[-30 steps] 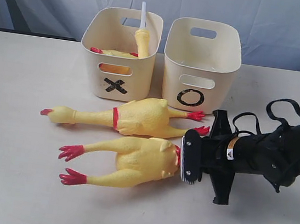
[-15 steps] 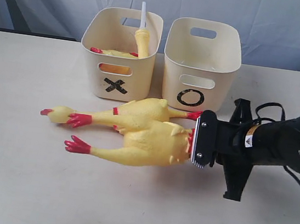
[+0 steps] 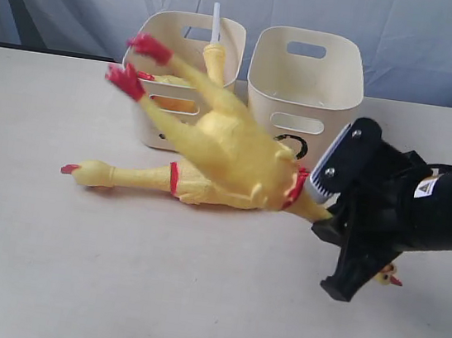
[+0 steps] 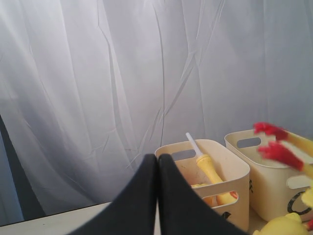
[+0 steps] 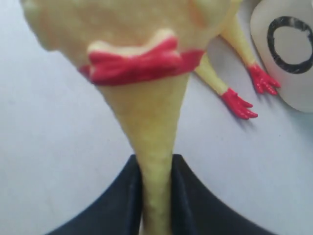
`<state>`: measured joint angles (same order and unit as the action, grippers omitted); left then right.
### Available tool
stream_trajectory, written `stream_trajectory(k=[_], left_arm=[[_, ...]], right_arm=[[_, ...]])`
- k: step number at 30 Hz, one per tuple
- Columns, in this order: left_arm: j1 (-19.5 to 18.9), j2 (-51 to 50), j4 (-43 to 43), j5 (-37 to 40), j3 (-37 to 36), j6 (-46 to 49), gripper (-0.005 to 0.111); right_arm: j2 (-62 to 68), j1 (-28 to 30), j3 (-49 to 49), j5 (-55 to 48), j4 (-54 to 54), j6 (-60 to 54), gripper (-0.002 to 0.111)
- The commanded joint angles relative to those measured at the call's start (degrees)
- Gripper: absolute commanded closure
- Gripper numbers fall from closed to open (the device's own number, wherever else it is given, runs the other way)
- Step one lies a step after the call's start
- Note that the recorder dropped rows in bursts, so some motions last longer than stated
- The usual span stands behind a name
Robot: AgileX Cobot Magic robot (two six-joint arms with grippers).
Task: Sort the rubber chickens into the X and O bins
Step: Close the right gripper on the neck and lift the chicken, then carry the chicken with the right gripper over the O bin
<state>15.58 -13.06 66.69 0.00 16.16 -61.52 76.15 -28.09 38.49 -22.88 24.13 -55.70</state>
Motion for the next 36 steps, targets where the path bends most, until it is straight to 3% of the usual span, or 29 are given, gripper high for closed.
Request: stream_trajectory(k=[1,12,26,36], left_arm=[[-0.05,0.42,-0.40,0.43,-0.15,-0.39,0.107],[-0.05,0.42,-0.40,0.43,-0.15,-0.39,0.107],[-0.05,0.42,-0.40,0.43,-0.15,-0.39,0.107],[-0.05,0.42,-0.50,0.41,-0.15,-0.39,0.107]], right_arm=[[-3.23,0.03,0.15,3.47,12.00,0.81,0.109],[-2.71,0.03,1.07,31.33,25.84,4.53,0.109],[8.12,0.03,16.18,22.88,33.57,4.53,0.109],[11.38,0.13,19.08,24.11,35.30,4.53,0.109]])
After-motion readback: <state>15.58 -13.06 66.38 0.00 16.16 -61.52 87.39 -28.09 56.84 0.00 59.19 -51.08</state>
